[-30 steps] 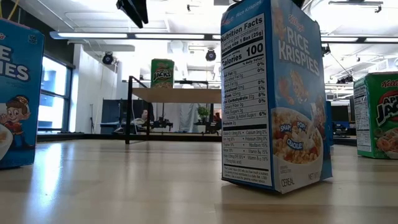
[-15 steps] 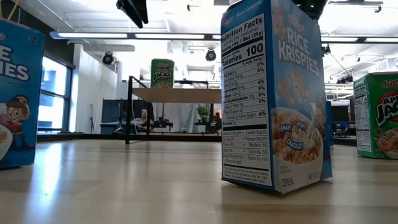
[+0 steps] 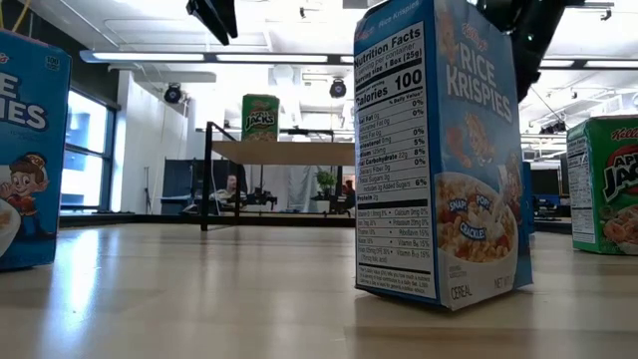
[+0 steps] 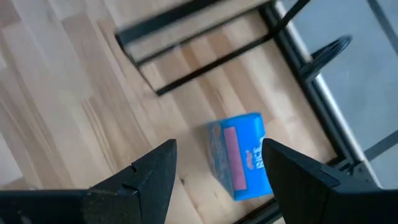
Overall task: Stack cereal on shelf
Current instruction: Put the top blue cereal box on the shelf
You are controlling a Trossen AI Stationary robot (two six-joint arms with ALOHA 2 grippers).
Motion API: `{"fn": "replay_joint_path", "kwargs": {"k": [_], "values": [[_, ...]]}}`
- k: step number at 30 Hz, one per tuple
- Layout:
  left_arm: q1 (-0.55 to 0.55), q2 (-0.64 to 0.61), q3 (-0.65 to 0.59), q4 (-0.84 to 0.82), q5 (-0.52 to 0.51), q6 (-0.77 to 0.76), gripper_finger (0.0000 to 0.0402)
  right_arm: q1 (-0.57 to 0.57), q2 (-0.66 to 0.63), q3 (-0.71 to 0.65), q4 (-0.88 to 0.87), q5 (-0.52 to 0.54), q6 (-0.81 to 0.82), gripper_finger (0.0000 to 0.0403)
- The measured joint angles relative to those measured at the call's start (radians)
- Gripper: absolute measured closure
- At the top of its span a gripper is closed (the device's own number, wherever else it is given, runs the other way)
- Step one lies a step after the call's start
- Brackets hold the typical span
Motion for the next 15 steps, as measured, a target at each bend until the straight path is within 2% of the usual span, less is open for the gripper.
{"fn": "replay_joint_path", "kwargs": {"k": [6,11,15], "values": [[0.0,0.0,0.0,0.0,0.0,0.0,0.0171,0.0,0.001,-0.07,0.018,0.018,0.0,0.0153],[0.0,0.0,0.0,0.0,0.0,0.0,0.0171,-0.009,0.001,-0.109,0.039,0.077,-0.002,0.0124],[0.0,0.0,0.0,0.0,0.0,0.0,0.0171,-0.029,0.003,-0.121,0.066,0.129,-0.001,0.0117]]}}
